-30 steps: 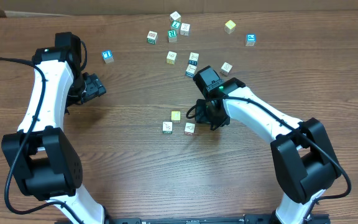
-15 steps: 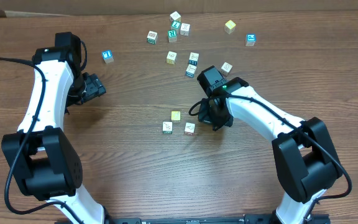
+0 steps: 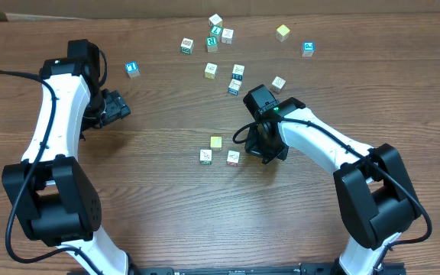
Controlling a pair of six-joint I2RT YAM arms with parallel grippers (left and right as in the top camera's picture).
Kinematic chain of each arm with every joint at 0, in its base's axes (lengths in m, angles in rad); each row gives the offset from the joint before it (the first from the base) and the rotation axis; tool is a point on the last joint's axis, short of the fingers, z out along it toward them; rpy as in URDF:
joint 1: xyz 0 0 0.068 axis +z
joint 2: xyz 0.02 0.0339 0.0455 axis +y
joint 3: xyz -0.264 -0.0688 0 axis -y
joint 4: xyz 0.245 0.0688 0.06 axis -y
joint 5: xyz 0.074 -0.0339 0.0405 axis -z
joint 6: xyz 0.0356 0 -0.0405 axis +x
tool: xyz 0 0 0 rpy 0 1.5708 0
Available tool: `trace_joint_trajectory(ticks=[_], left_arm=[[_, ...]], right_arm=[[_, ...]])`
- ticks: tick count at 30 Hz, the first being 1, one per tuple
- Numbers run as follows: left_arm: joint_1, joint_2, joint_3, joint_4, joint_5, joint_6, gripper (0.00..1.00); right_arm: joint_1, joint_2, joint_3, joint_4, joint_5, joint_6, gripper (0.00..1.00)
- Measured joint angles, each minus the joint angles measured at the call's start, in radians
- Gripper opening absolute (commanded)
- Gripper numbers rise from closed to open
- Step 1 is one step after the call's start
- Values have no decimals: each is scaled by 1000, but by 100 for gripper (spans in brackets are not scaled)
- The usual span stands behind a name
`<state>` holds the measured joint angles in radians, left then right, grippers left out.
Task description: Form a circle
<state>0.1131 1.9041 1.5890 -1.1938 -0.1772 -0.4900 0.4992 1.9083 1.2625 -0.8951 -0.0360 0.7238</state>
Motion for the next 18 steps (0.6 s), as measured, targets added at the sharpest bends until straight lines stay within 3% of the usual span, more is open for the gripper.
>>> trace_joint_trajectory(ticks=[18], left_arm=[[0,0,0,0,0,0,100]], right_arm=[[12,0,0,-32,-32,5,4]])
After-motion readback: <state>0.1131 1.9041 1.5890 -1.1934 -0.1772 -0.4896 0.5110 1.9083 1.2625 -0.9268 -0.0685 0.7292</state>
